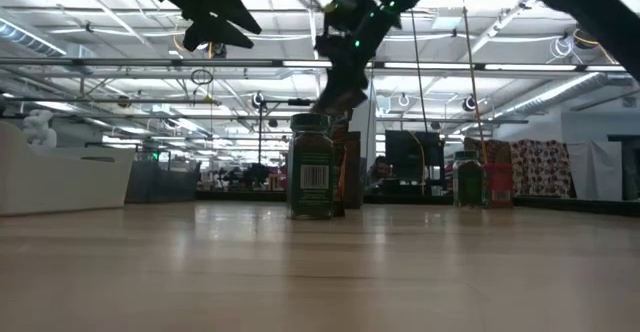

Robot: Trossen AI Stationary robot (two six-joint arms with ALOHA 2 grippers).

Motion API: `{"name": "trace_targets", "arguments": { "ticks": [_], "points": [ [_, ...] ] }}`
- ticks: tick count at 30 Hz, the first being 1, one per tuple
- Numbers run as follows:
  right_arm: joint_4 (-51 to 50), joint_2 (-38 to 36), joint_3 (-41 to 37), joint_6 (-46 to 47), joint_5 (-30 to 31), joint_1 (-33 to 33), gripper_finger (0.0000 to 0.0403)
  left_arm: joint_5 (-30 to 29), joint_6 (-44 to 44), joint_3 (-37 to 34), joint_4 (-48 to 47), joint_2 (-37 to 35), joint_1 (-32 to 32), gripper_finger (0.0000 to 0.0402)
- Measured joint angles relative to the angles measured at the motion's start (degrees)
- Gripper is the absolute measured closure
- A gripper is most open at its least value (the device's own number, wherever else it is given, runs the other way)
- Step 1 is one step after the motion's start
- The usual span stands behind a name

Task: Sort spices by type
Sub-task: Put the bottom right brown seasoning bag into the middle black bin

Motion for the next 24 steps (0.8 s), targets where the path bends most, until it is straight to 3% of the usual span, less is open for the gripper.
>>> {"name": "trace_targets", "arguments": {
  "ticks": [18,24],
  "points": [
    [-9.7,8.0,0.0,-5.8,0.1,4.8,0.0397,-2.0,0.0,0.0,0.6,0.0,0.0,0.023],
    [-10.0,8.7,0.0,-6.3,3.2,6.4,0.0397,-2.0,0.0,0.0,0.6,0.0,0.0,0.023]
  ]
}}
